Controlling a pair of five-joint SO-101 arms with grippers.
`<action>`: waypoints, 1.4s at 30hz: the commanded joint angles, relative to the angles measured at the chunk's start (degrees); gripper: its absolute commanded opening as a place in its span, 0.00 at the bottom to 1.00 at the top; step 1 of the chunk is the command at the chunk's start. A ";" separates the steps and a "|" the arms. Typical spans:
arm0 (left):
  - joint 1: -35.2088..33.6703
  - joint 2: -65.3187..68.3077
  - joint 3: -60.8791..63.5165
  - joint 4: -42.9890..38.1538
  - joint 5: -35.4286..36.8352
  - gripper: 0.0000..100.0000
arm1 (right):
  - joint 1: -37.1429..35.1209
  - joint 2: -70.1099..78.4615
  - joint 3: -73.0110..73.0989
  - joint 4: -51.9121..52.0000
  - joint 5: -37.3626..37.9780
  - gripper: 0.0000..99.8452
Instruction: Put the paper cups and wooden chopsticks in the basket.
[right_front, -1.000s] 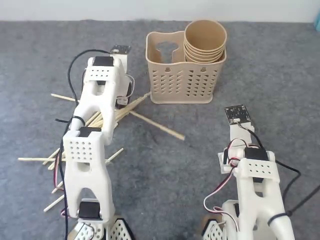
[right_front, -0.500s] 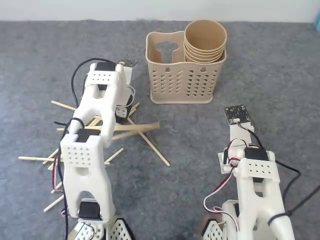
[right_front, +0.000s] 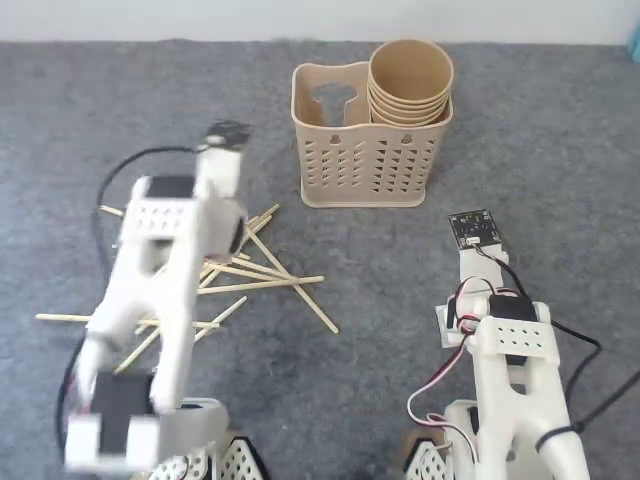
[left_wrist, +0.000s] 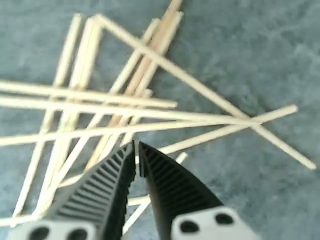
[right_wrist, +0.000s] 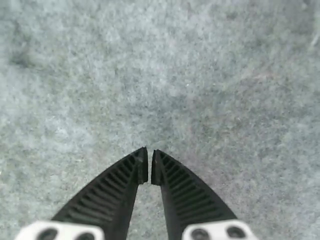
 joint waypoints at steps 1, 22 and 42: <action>-9.85 -14.42 6.46 -4.92 4.75 0.01 | -0.57 -2.24 -1.14 -1.01 0.88 0.03; -46.77 -22.51 26.07 -13.89 12.48 0.20 | -30.11 -1.45 -24.09 13.41 0.35 0.03; -56.00 -22.33 29.05 -25.93 16.35 0.20 | -47.34 44.26 -58.02 6.55 2.37 0.15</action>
